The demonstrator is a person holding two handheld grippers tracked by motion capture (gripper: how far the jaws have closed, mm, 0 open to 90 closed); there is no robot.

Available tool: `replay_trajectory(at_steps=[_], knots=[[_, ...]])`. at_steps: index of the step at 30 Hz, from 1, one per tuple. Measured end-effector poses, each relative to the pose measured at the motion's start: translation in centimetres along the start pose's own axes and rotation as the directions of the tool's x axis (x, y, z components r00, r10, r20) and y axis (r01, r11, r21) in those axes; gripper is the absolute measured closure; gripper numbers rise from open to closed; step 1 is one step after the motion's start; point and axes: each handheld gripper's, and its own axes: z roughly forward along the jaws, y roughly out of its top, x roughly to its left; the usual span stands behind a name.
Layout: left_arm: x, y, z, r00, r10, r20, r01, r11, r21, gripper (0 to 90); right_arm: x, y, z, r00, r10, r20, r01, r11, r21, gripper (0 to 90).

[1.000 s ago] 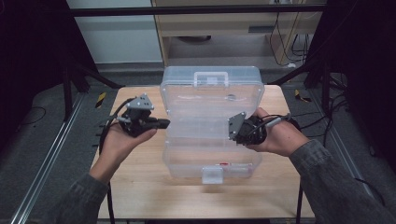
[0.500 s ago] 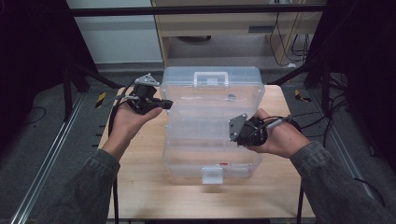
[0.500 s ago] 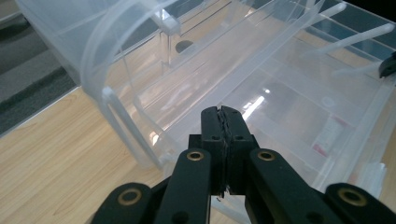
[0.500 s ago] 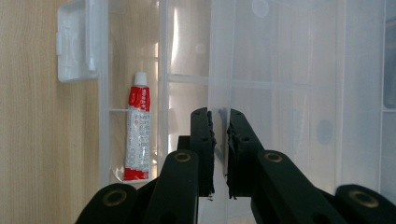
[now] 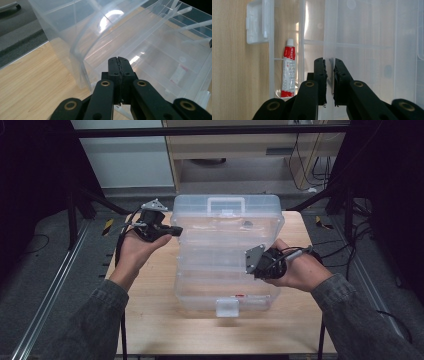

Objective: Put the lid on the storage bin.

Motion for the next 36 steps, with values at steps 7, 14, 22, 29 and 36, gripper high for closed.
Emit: replay_trajectory(at_steps=[7,14,22,29,36], knots=[[0.1,-0.8,-0.5,0.9997,-0.021,0.012,0.022,0.9996,-0.017,89.4,0.3,-0.2,0.0,0.9999,0.0,0.017,0.0,1.0,-0.007,82.0],[-0.1,-1.4,-0.8,0.9992,-0.032,0.022,0.033,0.9987,-0.038,89.5,0.7,-0.4,0.1,0.9998,0.004,0.021,-0.004,1.0,-0.017,81.5],[-0.8,-2.0,-1.2,0.9988,-0.028,0.039,0.029,0.9986,-0.044,89.5,1.5,-0.4,0.3,0.9998,0.003,0.021,-0.003,1.0,-0.012,77.6],[-1.6,-3.3,-1.3,0.9978,-0.022,0.062,0.025,0.9991,-0.035,89.4,2.8,-0.7,-0.1,0.9956,0.062,0.071,-0.056,0.995,-0.083,55.6],[-2.4,-4.4,-1.4,0.9965,-0.008,0.083,0.011,0.9991,-0.04,89.5,4.0,-1.6,-1.0,0.9849,0.143,0.098,-0.13,0.984,-0.122,46.7]])
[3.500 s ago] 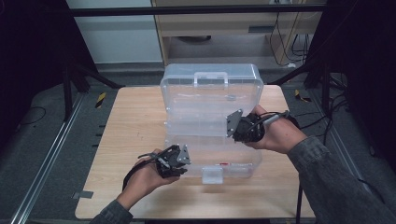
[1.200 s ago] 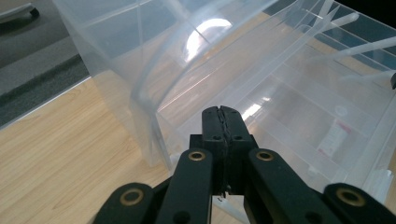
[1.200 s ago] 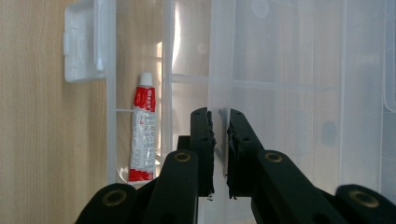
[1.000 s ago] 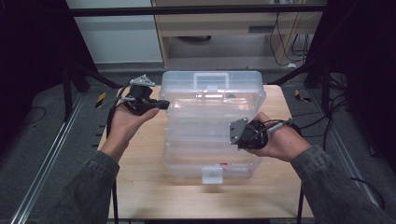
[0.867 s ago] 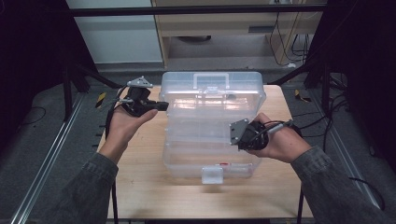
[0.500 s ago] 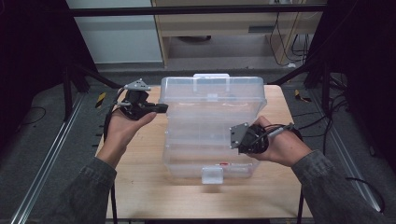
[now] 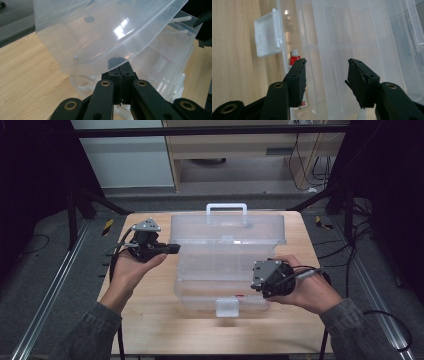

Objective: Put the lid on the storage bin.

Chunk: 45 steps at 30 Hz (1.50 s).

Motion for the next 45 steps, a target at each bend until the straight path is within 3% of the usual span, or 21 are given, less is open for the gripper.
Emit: replay_trajectory(at_steps=[10,20,30,38,45], knots=[[-1.0,-1.7,0.1,0.9999,0.006,0.011,-0.006,0.9999,0.008,89.5,0.8,-2.0,-1.3,0.994,0.099,0.047,-0.098,0.995,-0.006,39.2],[-2.0,-3.5,0.8,0.9994,0.024,0.026,-0.025,0.9993,0.026,89.7,1.4,-3.2,-2.4,0.988,0.133,0.079,-0.135,0.991,0.018,35.6],[-2.3,-4.6,0.5,0.9995,0.005,0.031,-0.006,1.0,0.005,89.7,1.7,-4.5,-3.2,0.9818,0.16,0.103,-0.163,0.986,0.024,35.0],[-2.0,-5.1,0.0,0.9997,-0.015,0.019,0.015,0.9998,-0.014,89.6,1.5,-6.2,-4.4,0.9697,0.208,0.128,-0.213,0.977,0.022,35.0],[-2.0,-5.4,-0.1,0.9999,-0.012,0.007,0.012,0.9998,-0.016,89.7,1.2,-8.3,-5.2,0.9461,0.269,0.181,-0.279,0.96,0.035,33.0]])
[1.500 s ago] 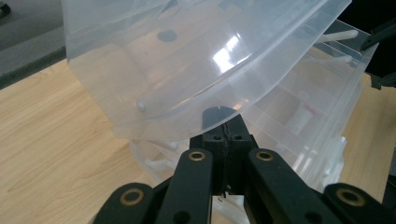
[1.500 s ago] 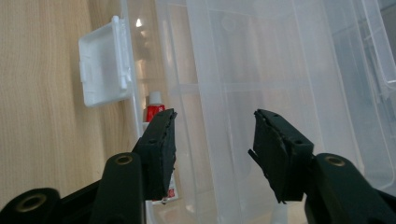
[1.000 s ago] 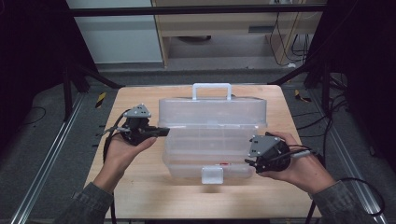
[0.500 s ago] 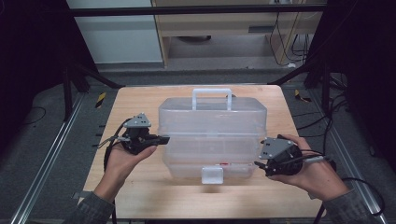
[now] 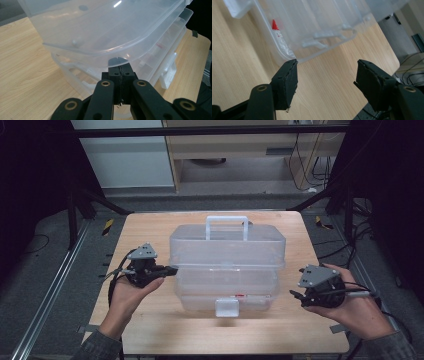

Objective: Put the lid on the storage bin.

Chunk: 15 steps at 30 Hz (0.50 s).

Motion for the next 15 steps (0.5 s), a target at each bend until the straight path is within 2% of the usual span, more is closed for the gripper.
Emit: replay_trajectory(at_steps=[3,7,15], knots=[[0.1,-0.4,-0.1,0.9999,-0.017,0.001,0.017,0.9998,-0.01,89.6,-0.3,-0.7,0.2,0.9992,0.032,0.025,-0.032,0.999,0.01,31.6],[0.2,-1.0,0.0,0.9999,-0.012,0.0,0.012,0.9999,-0.003,89.6,-0.8,-1.8,1.1,0.9953,0.08,0.056,-0.081,0.996,0.03,29.9],[0.3,-2.3,-0.1,0.9997,-0.025,-0.005,0.025,0.9997,0.0,89.6,-1.4,-3.1,3.5,0.9805,0.171,0.097,-0.174,0.985,0.023,29.1]])
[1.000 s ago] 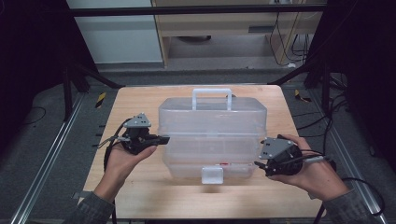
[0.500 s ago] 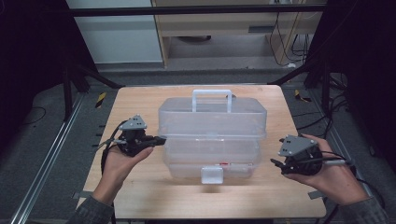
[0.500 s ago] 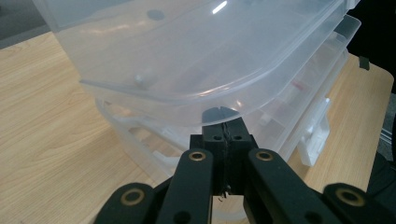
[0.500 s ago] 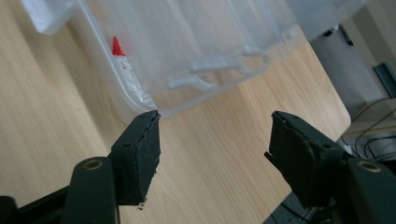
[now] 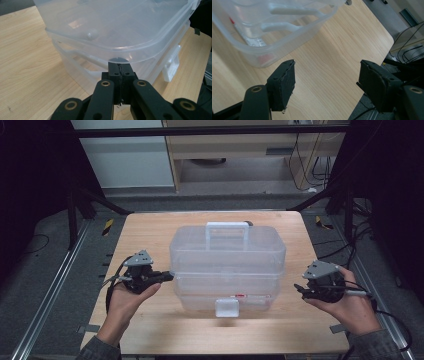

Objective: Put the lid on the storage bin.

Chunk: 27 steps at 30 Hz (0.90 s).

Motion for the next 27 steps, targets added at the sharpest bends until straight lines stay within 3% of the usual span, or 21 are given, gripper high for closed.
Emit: replay_trajectory(at_steps=[7,13,23,27], knots=[[0.1,-0.5,-0.4,1.0,0.002,-0.001,-0.002,1.0,-0.004,89.6,-0.6,-1.2,2.3,0.9964,0.072,0.044,-0.074,0.997,0.038,26.9],[0.0,-1.0,-0.3,1.0,0.002,-0.003,-0.002,1.0,0.005,89.6,-1.0,-2.2,3.7,0.9924,0.11,0.055,-0.113,0.993,0.047,27.0],[0.1,-1.8,0.1,1.0,-0.003,0.006,0.003,0.9996,0.028,89.7,-0.4,-3.1,4.7,0.9914,0.124,0.043,-0.126,0.99,0.059,27.0],[1.0,-2.1,-0.7,0.9986,0.004,-0.053,-0.004,0.9999,0.013,89.6,-0.4,-3.0,5.1,0.9897,0.136,0.045,-0.139,0.989,0.055,26.1]])
